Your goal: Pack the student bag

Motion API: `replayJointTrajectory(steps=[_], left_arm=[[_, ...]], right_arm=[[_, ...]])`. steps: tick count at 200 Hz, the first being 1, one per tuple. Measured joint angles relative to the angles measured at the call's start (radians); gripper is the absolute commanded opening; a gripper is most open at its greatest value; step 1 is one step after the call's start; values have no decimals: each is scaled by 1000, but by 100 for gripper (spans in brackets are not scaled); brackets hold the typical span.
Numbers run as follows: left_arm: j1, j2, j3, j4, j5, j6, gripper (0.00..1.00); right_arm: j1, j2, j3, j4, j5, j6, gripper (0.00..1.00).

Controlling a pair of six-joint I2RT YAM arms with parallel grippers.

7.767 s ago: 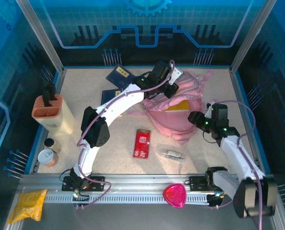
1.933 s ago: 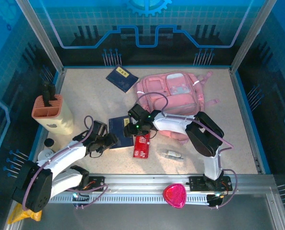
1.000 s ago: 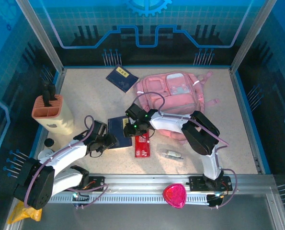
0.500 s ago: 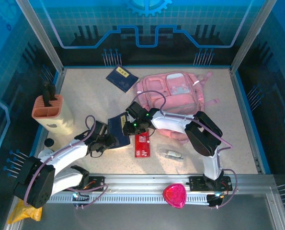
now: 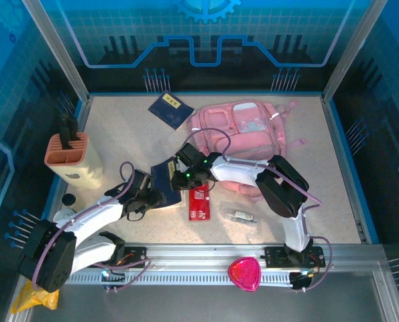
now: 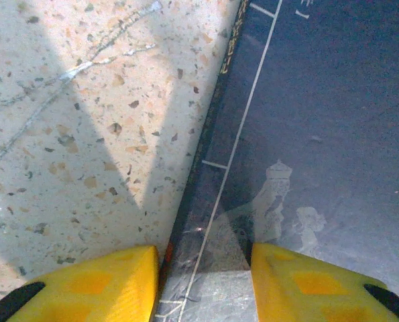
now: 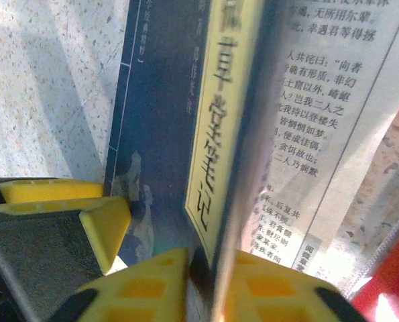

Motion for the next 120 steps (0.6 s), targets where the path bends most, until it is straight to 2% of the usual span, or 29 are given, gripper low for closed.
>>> replayJointTrajectory(steps=[33,62,89,120], left_arm=[[-1,-14,0,1,1,0,49],[19,-50,-14,13,34,1,56],[84,-102,-36,34,114,3,63],[158,-228,-60,44,190,-4,74]], right_arm=[[-5,-1,-12,21,-20,-2,0],[-15,-20,-31,51,-57,-4,0],[-21,-63,-52,84,-100,0,0],[-52,-130,-109,151,-167,33,0]])
